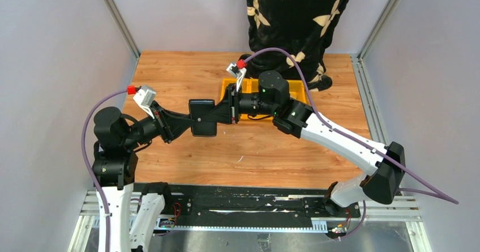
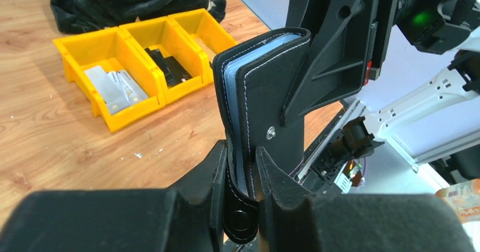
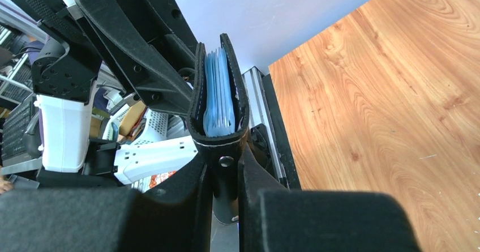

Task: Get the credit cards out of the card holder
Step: Open the card holder.

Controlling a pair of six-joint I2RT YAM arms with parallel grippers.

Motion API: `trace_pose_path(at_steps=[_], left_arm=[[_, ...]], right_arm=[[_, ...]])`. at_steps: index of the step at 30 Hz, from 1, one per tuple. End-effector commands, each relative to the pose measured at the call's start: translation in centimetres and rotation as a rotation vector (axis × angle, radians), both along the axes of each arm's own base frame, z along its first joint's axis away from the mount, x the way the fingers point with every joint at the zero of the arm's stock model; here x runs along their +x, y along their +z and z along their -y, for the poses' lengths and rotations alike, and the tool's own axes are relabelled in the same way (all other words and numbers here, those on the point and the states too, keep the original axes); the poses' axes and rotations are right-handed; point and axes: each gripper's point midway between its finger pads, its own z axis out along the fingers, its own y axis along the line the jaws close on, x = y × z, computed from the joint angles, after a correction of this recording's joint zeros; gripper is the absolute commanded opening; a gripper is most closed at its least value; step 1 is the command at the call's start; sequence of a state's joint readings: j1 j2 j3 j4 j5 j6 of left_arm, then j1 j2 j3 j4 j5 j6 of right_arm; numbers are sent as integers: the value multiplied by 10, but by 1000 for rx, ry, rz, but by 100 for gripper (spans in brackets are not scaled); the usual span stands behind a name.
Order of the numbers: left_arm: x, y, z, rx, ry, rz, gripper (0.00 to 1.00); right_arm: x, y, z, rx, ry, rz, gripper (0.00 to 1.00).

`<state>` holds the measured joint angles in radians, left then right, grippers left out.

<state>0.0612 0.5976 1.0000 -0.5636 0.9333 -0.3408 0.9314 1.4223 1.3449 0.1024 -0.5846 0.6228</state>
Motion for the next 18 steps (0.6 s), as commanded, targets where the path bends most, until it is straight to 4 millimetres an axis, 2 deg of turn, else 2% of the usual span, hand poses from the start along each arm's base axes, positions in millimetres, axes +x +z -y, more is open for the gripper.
trace_pose_path(at_steps=[1, 10, 14, 18], left_arm=[[-1, 4, -7, 63, 40, 56, 18], [-18, 7, 2, 64, -51, 60, 14], [-11, 15, -2, 54, -5, 78, 5], [-9, 22, -1, 17, 5, 85, 6]], right_arm=[[-11, 27, 18, 64, 20, 77, 0], [-12, 27, 27, 85, 22, 77, 0], [-17, 30, 25, 101, 54, 74, 0], [-19, 28, 24, 101, 69, 70, 0]])
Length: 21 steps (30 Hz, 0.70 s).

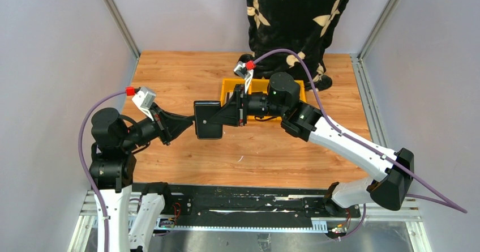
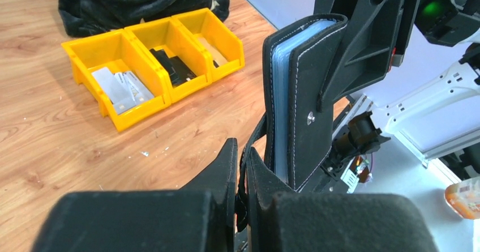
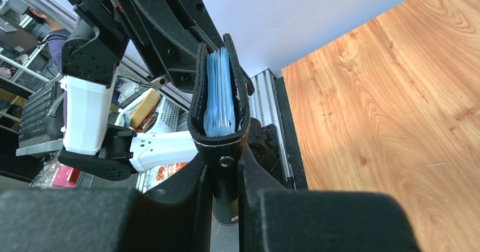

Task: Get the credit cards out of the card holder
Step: Open the card holder.

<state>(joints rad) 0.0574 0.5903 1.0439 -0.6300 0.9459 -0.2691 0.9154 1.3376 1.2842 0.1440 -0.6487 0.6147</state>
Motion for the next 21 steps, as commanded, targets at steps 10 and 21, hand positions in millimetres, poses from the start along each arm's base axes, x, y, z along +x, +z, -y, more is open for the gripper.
trace_pose_path(at_steps=[10, 21], left_arm=[[1, 18, 1, -35, 4, 51, 30], [4, 26, 1, -51, 18, 86, 0]], right_arm=[[-6, 14, 3, 49, 56, 17, 0], [-12, 15, 0, 60, 95, 9, 11]])
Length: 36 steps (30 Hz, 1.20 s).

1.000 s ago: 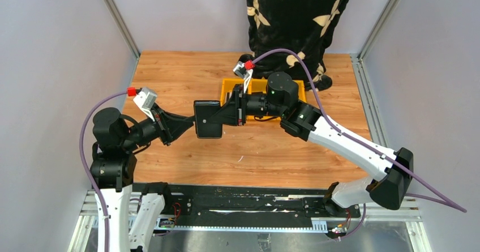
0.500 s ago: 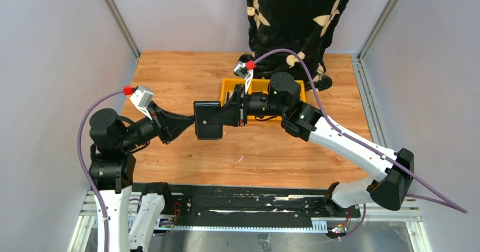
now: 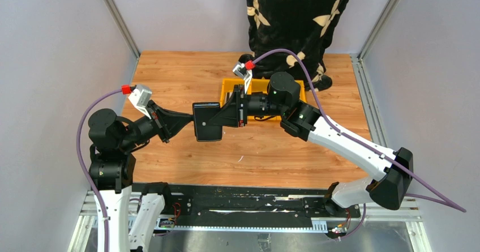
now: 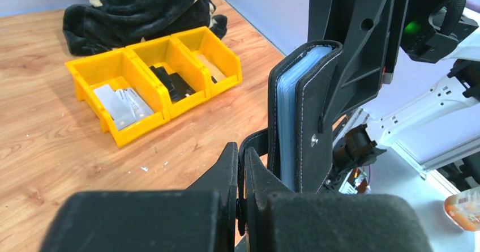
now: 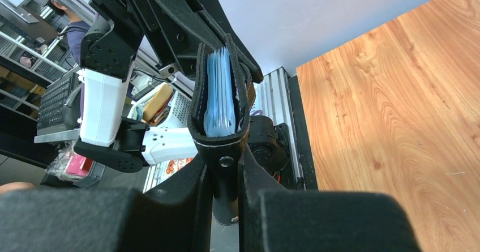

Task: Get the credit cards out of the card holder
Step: Open the card holder.

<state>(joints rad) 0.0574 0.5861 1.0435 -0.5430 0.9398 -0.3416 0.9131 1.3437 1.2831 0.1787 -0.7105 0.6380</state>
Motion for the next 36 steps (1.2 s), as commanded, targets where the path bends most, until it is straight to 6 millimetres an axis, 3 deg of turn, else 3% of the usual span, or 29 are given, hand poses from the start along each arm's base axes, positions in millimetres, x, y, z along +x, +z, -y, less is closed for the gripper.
trace_pose_path(at_steps=[1, 4, 7, 11, 18, 23, 29, 36], left_arm=[[0, 13, -1, -6, 8, 66, 0], [0, 17, -5, 35, 32, 125, 0], [1, 27, -14, 110, 91, 226, 0], [0, 43, -23, 189, 143, 344, 0], [-14, 50, -16, 194, 88, 353, 0], [-17, 56, -18, 185, 114, 352, 0], [-8, 51, -30, 150, 222, 295, 0], [-8, 51, -32, 129, 249, 277, 0]], right_arm=[[-3, 10, 1, 39, 33, 15, 18], [2, 8, 2, 28, 7, 18, 43], [9, 5, 6, 7, -37, 34, 61], [17, 2, 11, -39, -93, 76, 75], [21, -12, 14, -87, -132, 163, 80], [-4, -11, 8, -69, -136, 360, 82], [-35, -2, -9, -31, -153, 480, 83], [-24, -10, -45, -173, -383, 644, 85]])
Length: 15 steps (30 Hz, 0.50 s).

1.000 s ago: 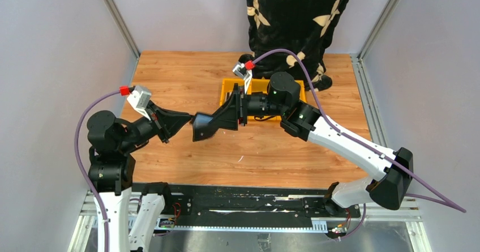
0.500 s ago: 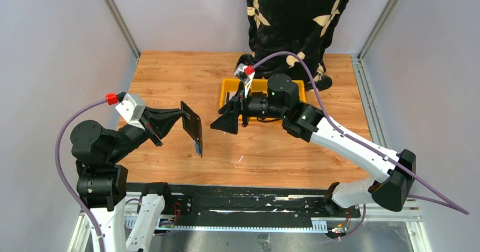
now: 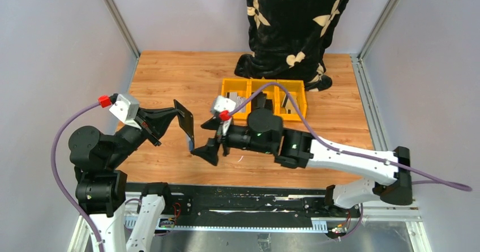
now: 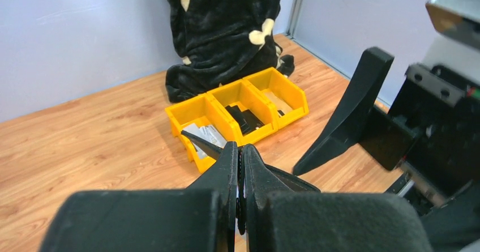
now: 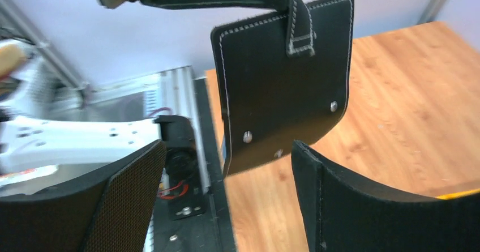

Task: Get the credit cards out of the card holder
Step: Open the card holder.

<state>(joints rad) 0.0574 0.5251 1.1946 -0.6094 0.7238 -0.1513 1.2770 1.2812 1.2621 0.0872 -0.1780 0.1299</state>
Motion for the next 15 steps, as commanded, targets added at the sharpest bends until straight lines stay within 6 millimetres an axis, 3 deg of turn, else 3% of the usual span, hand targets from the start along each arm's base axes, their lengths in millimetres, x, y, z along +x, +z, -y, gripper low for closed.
trace_pose_path(at_steps=[1, 5, 7, 11, 15], left_arm=[[-1, 3, -3, -23, 29, 4, 0], [-2, 2, -4, -8, 33, 20, 0], [-5, 2, -3, 2, 26, 29, 0], [-13, 4, 0, 18, -1, 49, 0], [-17, 3, 3, 37, -22, 53, 0]], right_arm=[[26, -3, -26, -88, -264, 194, 85], [32, 4, -44, -101, -384, 276, 86], [45, 7, -43, -118, -491, 306, 84], [63, 9, -36, -142, -622, 346, 65], [67, 12, -25, -130, -652, 347, 41]])
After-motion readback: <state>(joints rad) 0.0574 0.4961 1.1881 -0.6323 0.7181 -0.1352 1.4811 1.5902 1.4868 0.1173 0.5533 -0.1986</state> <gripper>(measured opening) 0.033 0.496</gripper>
